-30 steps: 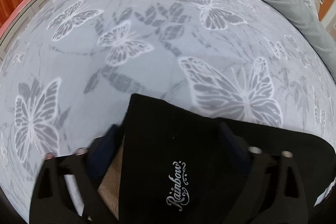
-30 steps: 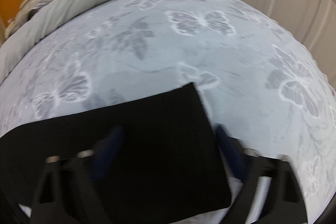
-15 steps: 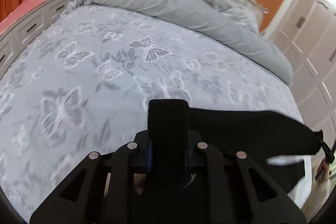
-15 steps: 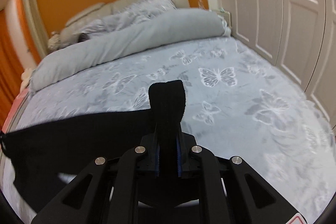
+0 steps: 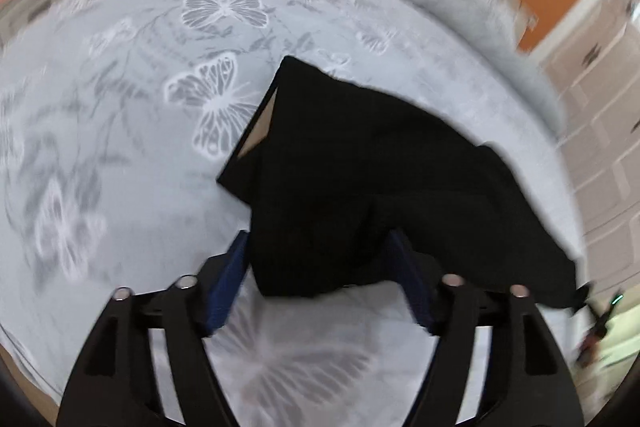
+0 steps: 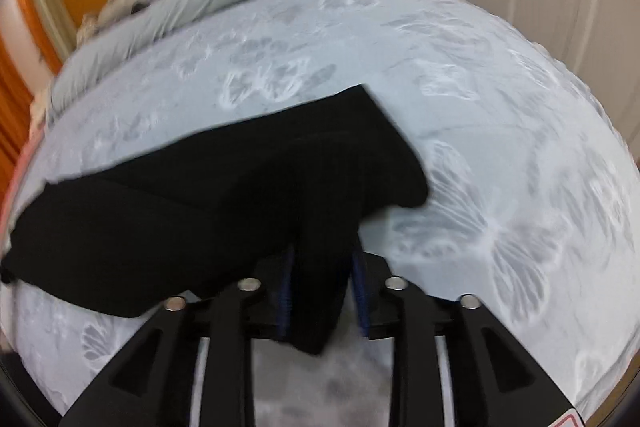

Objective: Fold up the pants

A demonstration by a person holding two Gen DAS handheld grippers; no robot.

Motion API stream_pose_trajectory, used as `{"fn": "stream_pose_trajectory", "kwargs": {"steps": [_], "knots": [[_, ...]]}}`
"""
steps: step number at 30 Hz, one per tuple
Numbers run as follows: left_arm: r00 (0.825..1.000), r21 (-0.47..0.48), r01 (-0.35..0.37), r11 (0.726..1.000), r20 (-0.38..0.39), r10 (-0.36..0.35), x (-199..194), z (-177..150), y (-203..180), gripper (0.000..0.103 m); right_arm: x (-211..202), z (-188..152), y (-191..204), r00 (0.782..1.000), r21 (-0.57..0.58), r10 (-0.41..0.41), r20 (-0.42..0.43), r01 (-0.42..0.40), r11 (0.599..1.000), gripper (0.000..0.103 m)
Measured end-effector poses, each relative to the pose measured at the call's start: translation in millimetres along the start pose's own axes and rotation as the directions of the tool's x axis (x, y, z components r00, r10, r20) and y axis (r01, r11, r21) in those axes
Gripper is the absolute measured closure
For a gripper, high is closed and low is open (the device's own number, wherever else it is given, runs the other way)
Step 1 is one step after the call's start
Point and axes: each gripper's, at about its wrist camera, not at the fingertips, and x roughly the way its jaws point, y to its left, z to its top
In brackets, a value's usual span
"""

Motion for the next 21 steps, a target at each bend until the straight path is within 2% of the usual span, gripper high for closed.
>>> {"fn": "stream_pose_trajectory", "kwargs": {"steps": [2, 3, 4, 6, 7, 9, 11, 13, 14, 15, 16, 17, 18, 19, 20, 21], "knots": [[0.997, -0.085, 0.069, 0.994, 0.036, -0.066, -14.7, -4.7, 5.7, 0.01, -18.0, -3.3, -1.8, 0.999, 0.009, 0.004, 0.045, -0.004, 1.0, 0.059], [0.993, -0.141, 0.115, 0.983, 0.044, -0.11, -18.7, -8.8, 9.9, 0.01, -27.1, -7.1, -1.8, 0.998, 0.016, 0.008, 0.062, -0.009, 1.0, 0.059], [0.984, -0.213, 0.179, 0.961, 0.039, -0.175, -18.6, -14.6, 15.4, 0.01, -34.3, -11.5, -0.4, 0.997, 0.024, 0.025, 0.075, -0.027, 0.999, 0.059], [0.976, -0.316, 0.21, 0.925, 0.007, -0.219, -8.0, -24.7, 21.6, 0.01, -42.2, -18.6, 6.4, 0.995, 0.029, 0.045, 0.091, -0.047, 0.998, 0.059], [0.973, -0.385, 0.2, 0.901, -0.03, -0.229, 5.3, -30.4, 24.9, 0.01, -44.4, -22.5, 12.1, 0.994, 0.024, 0.058, 0.092, -0.06, 0.998, 0.059], [0.956, -0.463, 0.224, 0.857, -0.064, -0.285, 23.0, -34.5, 27.2, 0.01, -44.0, -29.3, 26.0, 0.993, 0.012, 0.093, 0.079, -0.094, 0.996, 0.059], [0.923, -0.563, 0.284, 0.776, -0.058, -0.38, 40.9, -28.1, 29.4, 0.01, -42.0, -33.3, 43.9, 0.991, -0.014, 0.121, 0.06, -0.12, 0.993, 0.059], [0.908, -0.619, 0.296, 0.727, -0.053, -0.415, 54.3, -16.7, 30.3, 0.01, -41.2, -40.1, 61.1, 0.989, -0.036, 0.137, 0.046, -0.136, 0.99, 0.059], [0.906, -0.634, 0.284, 0.719, -0.069, -0.419, 62.5, -10.5, 30.5, 0.01, -39.9, -42.4, 70.6, 0.988, -0.049, 0.152, 0.036, -0.15, 0.987, 0.059], [0.904, -0.645, 0.264, 0.717, -0.092, -0.417, 69.9, -6.9, 29.3, 0.018, -39.6, -44.8, 77.4, 0.987, -0.055, 0.16, 0.034, -0.158, 0.986, 0.059], [0.901, -0.671, 0.254, 0.696, -0.098, -0.423, 79.5, -3.8, 31.0, 0.032, -38.6, -46.4, 82.3, 0.986, -0.058, 0.164, 0.031, -0.163, 0.985, 0.058], [0.895, -0.681, 0.252, 0.687, -0.106, -0.434, 85.0, 0.7, 29.4, 0.071, -36.5, -47.8, 87.2, 0.985, -0.06, 0.17, 0.024, -0.168, 0.984, 0.058], [0.896, -0.681, 0.248, 0.689, -0.109, -0.431, 84.2, 6.0, 27.6, 0.087, -33.8, -49.3, 93.1, 0.985, -0.059, 0.172, 0.017, -0.171, 0.983, 0.058], [0.901, -0.653, 0.256, 0.712, -0.106, -0.422, 79.2, 19.5, 19.0, 0.089, -31.8, -49.9, 97.6, 0.985, -0.061, 0.17, 0.011, -0.169, 0.984, 0.058], [0.908, -0.583, 0.291, 0.759, -0.082, -0.412, 64.6, 39.2, 3.3, 0.092, -30.6, -50.5, 102.1, 0.985, -0.066, 0.17, 0.007, -0.169, 0.983, 0.058], [0.912, -0.515, 0.328, 0.792, -0.048, -0.408, 48.9, 53.4, -9.2, 0.094, -30.0, -50.8, 106.6, 0.985, -0.071, 0.172, 0.006, -0.171, 0.983, 0.058]]}}
